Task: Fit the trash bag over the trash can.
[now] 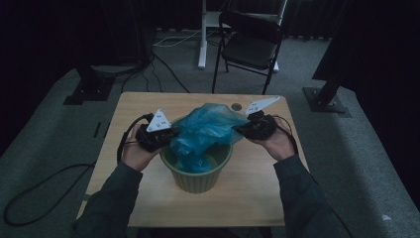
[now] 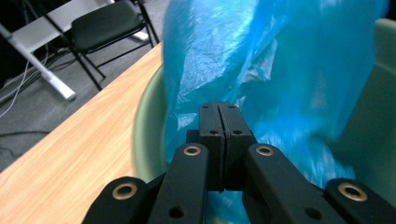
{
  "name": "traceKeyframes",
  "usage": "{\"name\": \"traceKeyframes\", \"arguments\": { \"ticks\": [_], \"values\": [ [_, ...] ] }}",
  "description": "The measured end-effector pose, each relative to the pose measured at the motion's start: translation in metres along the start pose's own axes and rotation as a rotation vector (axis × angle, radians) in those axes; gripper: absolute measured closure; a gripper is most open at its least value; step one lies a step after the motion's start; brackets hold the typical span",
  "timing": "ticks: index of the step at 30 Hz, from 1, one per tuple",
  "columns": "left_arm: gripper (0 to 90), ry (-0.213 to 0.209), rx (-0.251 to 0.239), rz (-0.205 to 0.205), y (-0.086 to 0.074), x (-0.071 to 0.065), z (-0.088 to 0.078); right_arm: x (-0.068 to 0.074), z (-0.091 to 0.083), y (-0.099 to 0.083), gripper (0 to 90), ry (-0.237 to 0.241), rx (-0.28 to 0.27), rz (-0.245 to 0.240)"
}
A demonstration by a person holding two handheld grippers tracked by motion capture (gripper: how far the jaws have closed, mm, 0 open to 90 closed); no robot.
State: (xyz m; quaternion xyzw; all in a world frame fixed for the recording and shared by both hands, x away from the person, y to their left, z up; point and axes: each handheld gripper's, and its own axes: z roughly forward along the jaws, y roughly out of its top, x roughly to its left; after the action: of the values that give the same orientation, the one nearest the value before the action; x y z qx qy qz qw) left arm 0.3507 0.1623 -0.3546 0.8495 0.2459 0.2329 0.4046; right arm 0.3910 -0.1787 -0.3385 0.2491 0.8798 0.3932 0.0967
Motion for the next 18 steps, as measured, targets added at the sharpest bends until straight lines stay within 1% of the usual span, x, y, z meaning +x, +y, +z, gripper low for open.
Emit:
{"name": "traceKeyframes", "arguments": {
  "ticks": [2,3,8,10,12,13,14,15,16,17,18],
  "values": [
    [88.9,0.015,-0.001,-0.027,-0.007,0.005,-0.004,-0.002,-0.002,-0.002,90.0,-0.009,-0.001,0.005],
    [89.0,0.015,-0.005,-0.042,-0.01,0.008,-0.006,-0.003,-0.003,-0.004,90.0,-0.015,0.001,0.014],
    [89.0,0.051,-0.01,-0.087,-0.022,0.017,-0.013,-0.006,-0.007,-0.008,90.0,-0.044,0.011,0.029],
    [89.0,0.048,-0.021,-0.109,-0.025,0.021,-0.016,-0.008,-0.008,-0.008,90.0,-0.049,0.011,0.039],
    [89.1,0.054,-0.021,-0.115,-0.026,0.021,-0.017,-0.008,-0.008,-0.009,90.0,-0.052,0.012,0.042],
    [89.1,0.045,-0.026,-0.118,-0.026,0.021,-0.017,-0.008,-0.008,-0.009,90.0,-0.05,0.013,0.045],
    [89.0,0.043,-0.026,-0.109,-0.026,0.02,-0.017,-0.008,-0.008,-0.008,89.9,-0.045,0.004,0.04],
    [88.9,0.041,-0.025,-0.104,-0.025,0.02,-0.016,-0.008,-0.009,-0.007,87.0,-0.042,-0.006,0.033],
    [88.7,0.038,-0.028,-0.102,-0.024,0.019,-0.015,-0.007,-0.009,-0.006,81.2,-0.041,-0.015,0.034],
    [88.4,0.035,-0.032,-0.097,-0.023,0.018,-0.015,-0.007,-0.01,-0.004,74.8,-0.041,-0.034,0.036],
    [88.0,0.033,-0.032,-0.094,-0.022,0.017,-0.014,-0.006,-0.011,-0.002,70.6,-0.042,-0.059,0.032]
  ]
}}
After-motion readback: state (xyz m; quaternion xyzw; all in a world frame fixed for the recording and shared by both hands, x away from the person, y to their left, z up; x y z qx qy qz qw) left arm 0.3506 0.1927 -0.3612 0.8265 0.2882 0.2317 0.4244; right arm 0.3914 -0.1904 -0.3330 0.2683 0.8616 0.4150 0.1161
